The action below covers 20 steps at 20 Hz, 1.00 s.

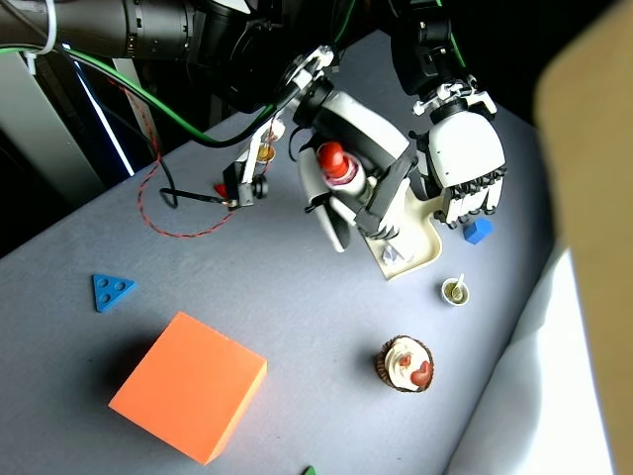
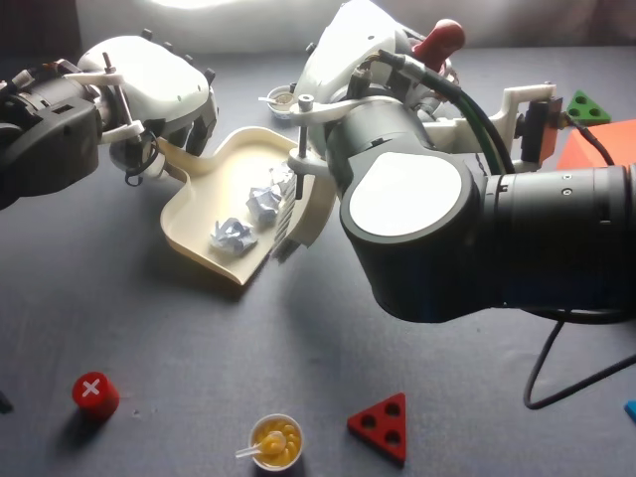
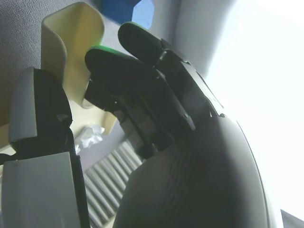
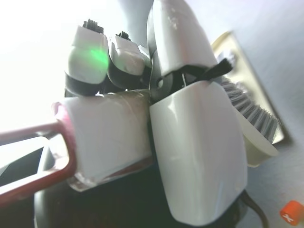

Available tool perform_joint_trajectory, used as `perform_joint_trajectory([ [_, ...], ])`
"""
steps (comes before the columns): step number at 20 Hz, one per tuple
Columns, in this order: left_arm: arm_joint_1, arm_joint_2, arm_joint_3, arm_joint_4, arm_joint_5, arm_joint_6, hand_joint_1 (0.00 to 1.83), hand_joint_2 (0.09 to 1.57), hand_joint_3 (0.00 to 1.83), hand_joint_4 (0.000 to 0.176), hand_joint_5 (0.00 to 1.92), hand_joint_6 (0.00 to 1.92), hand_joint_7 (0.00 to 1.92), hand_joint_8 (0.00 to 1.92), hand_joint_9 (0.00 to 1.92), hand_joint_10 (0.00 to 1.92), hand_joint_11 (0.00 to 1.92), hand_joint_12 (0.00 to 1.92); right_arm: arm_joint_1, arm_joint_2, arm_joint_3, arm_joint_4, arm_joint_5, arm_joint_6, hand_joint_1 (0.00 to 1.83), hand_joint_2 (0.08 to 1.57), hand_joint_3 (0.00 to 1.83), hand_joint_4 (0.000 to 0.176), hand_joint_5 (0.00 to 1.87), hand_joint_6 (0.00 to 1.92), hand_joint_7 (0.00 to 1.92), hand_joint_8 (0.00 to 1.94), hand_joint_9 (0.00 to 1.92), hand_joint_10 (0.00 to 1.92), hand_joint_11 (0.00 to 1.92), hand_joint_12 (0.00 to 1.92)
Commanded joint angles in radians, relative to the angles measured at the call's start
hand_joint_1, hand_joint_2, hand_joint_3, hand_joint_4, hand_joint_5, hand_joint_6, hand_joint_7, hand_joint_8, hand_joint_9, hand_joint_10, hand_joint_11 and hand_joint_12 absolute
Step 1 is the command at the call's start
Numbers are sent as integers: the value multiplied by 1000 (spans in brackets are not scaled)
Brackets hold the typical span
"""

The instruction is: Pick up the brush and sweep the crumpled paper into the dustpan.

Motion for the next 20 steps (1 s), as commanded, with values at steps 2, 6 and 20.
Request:
perform_joint_trajectory([
  [2, -10, 11, -1, 2, -110, 10, 1386, 1069, 1, 0, 1018, 928, 1134, 508, 1003, 1130, 717, 1171, 17, -9, 19, -78, -21, -19, 1607, 1216, 0, 176, 959, 1921, 1076, 1941, 1271, 1921, 1428, 1921],
  [6, -11, 11, -3, 2, -110, 10, 1387, 1067, 0, 0, 1025, 910, 1154, 477, 996, 1145, 724, 1161, 17, -28, 44, -67, -6, -15, 1612, 1209, 0, 176, 981, 1921, 1090, 1941, 1265, 1921, 1433, 1921],
  [20, -16, 11, 0, -1, -112, 17, 1384, 1078, 0, 0, 978, 965, 1132, 530, 986, 1170, 712, 1171, 20, -30, 43, -146, 7, 74, 1631, 1210, 0, 176, 998, 1921, 1069, 1941, 1265, 1921, 1433, 1921],
])
